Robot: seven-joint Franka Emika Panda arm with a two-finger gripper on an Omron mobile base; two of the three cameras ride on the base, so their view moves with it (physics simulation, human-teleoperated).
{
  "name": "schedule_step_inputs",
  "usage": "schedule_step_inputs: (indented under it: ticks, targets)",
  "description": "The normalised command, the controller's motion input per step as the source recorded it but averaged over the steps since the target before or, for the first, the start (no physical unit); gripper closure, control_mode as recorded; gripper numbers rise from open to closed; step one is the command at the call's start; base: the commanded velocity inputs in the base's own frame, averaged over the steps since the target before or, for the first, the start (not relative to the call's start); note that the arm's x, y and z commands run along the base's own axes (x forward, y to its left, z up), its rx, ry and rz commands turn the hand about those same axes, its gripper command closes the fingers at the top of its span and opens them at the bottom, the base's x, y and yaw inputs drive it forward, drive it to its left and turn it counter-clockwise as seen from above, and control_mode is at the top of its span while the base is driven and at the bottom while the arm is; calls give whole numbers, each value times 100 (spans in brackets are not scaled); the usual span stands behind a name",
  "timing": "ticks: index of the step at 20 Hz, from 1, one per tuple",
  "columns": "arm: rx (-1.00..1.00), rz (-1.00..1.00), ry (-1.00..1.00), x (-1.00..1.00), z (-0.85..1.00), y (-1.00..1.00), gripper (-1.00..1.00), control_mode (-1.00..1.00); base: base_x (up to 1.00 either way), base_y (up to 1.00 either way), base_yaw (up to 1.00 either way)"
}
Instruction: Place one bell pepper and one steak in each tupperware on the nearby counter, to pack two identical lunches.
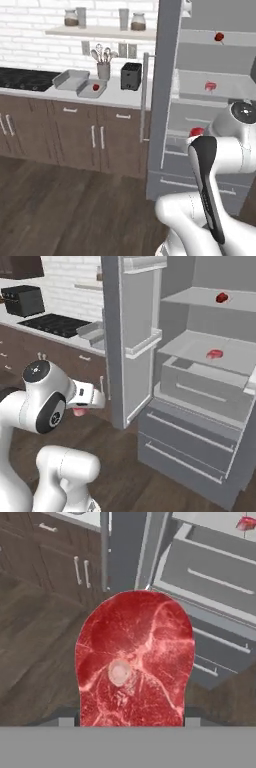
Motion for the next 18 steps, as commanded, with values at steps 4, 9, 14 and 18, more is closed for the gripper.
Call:
schedule_step_inputs:
  ticks: [4,9,14,18]
  targets:
    - [0,0,0,0,0,0,100,100,-5,59,95]
    - [0,0,0,0,0,0,100,100,29,33,79]
    - [0,0,0,0,0,0,100,100,98,-41,39]
    - [0,0,0,0,0,0,100,100,100,-37,24]
